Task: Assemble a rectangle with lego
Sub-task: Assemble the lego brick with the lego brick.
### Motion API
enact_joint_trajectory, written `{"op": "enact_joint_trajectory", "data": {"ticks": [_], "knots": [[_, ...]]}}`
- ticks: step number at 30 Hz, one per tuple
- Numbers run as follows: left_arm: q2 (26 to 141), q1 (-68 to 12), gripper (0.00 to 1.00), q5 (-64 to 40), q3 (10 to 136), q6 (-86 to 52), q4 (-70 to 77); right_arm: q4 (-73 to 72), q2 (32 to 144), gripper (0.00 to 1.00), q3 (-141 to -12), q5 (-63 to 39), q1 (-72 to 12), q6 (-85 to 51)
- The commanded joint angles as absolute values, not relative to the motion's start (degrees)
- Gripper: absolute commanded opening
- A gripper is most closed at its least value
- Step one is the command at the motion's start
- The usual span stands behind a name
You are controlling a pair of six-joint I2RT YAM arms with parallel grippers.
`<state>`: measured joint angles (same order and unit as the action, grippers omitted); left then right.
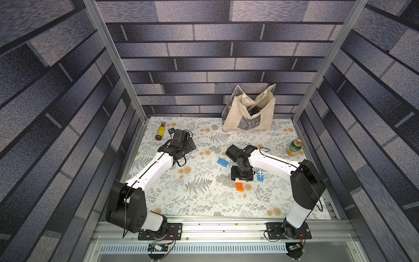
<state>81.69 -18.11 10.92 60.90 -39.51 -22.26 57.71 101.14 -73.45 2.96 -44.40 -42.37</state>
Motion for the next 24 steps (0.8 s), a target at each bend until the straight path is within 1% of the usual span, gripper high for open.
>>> {"op": "enact_joint_trajectory", "data": {"ticks": [1,24], "knots": [[81.6,-17.8,1.00,10.7,61.1,-40.0,-22.8,58.8,102.3,0.17,-73.6,3.6,-44.8,-43.3],[81.9,-17.9,1.00,10.3,61.3,-40.0,-22.7,57.1,104.5,0.17,-73.7,4.0,-44.8,-44.0]]}}
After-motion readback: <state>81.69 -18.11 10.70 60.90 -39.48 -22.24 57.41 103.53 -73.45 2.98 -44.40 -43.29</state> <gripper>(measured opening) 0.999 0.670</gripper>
